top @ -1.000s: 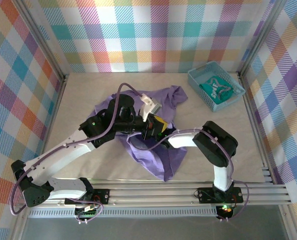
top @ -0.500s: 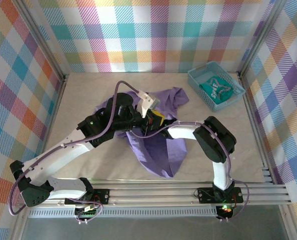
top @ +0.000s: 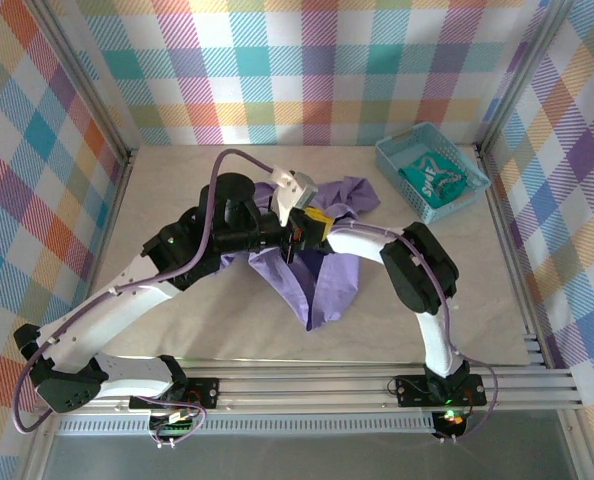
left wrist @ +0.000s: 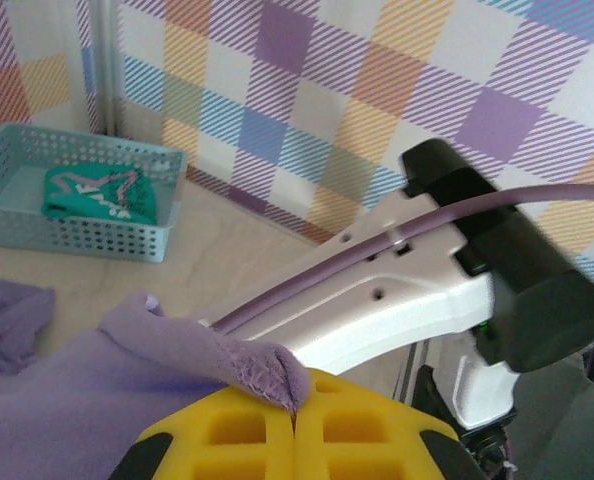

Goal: Fold the inside-out t-shirt

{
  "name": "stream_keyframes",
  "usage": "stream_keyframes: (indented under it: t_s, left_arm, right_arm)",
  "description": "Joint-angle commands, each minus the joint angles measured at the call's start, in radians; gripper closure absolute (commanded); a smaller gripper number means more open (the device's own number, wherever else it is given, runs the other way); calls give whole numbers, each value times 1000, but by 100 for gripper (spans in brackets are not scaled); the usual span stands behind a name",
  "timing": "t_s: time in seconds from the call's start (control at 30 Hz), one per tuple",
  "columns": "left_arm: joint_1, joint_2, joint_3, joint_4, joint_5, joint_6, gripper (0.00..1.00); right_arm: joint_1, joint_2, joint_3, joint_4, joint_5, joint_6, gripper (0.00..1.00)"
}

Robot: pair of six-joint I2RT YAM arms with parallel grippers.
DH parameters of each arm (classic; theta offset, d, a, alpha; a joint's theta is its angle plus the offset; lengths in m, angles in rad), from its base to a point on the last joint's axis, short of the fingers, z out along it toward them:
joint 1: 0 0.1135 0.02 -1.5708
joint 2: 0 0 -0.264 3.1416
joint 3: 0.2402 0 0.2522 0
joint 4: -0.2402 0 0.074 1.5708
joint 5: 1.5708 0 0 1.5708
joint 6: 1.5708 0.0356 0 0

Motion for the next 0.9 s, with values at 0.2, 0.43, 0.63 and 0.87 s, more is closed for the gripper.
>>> stream_keyframes:
  t_s: [0.2,0.43,0.63,0.87]
  left_arm:
    - [-3,-60,4,-44,-124,57,100]
    - [-1,-110,-56,-5,-30,69,100]
    - [-1,-147,-9,49,49,63,100]
    - [-1,-138,57,58,40,71,100]
  right_arm:
    - [-66,-87,-79,-1,-261,-2,27]
    - [-91,-48,-14,-91,-214,3,28]
    - [-90,49,98,-186,-88,-9,28]
    - [-95,123,207,-267,-76,-12,27]
